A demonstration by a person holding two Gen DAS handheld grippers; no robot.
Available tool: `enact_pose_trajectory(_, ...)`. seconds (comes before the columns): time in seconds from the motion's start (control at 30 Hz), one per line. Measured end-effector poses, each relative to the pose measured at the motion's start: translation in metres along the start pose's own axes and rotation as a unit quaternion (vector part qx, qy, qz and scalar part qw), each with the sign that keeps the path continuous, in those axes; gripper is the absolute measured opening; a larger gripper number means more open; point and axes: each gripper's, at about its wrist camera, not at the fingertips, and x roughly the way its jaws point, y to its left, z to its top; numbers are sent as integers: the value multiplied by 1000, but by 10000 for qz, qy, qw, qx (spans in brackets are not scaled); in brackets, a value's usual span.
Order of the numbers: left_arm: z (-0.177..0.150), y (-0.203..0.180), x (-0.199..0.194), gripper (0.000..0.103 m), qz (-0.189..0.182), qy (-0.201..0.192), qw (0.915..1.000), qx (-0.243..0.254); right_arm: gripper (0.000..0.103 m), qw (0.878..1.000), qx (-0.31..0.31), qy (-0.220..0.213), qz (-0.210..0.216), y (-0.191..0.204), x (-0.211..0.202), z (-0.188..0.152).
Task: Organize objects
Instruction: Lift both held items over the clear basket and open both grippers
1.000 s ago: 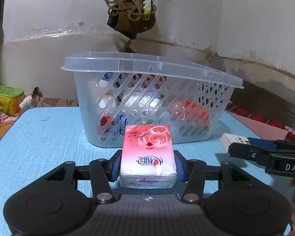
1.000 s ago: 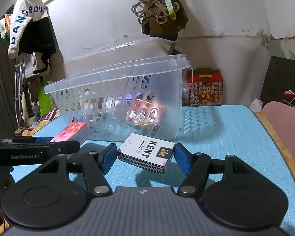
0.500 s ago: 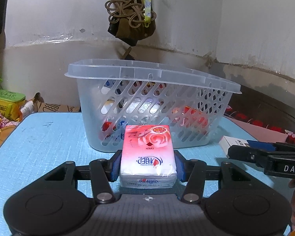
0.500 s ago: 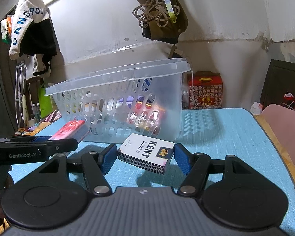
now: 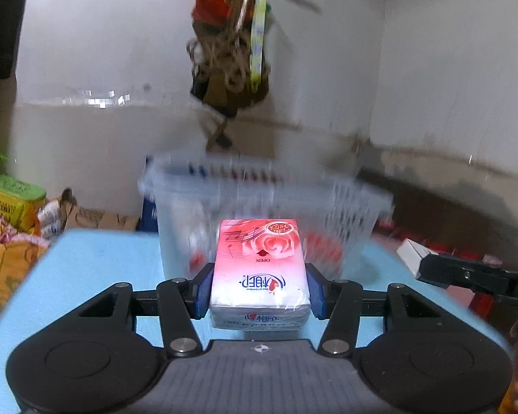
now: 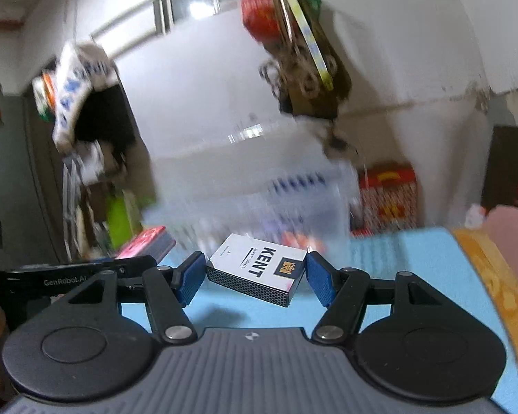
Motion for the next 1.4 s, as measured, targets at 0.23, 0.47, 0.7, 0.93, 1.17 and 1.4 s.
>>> enact_pose_trajectory(0.23,99,-1,21,57,49,-58,9998,174,67,9986,-502,-30,-161,11,62,88)
enact_pose_trajectory(0.47,134,6,96,57,205,628,9978,1,67,9930,-889,572,-530,10,136,102)
enact_pose_trajectory(0.7,130,7,117,84,423,630,9971,55,89,9917,-1031,491,-593,1,143,93)
enact_pose_trajectory(0.93,124,12,104,98,558,419,9975,123,103,9931,-874,327,-707,-4,124,89)
enact_pose_trajectory(1.17,125,6,69,103,743,-269,9968,138,103,9965,-604,280,-497,-6,108,93)
enact_pose_trajectory(1.4,131,-2,63,103,959,71,9947,365,103,9960,-586,387,-559,2,102,95)
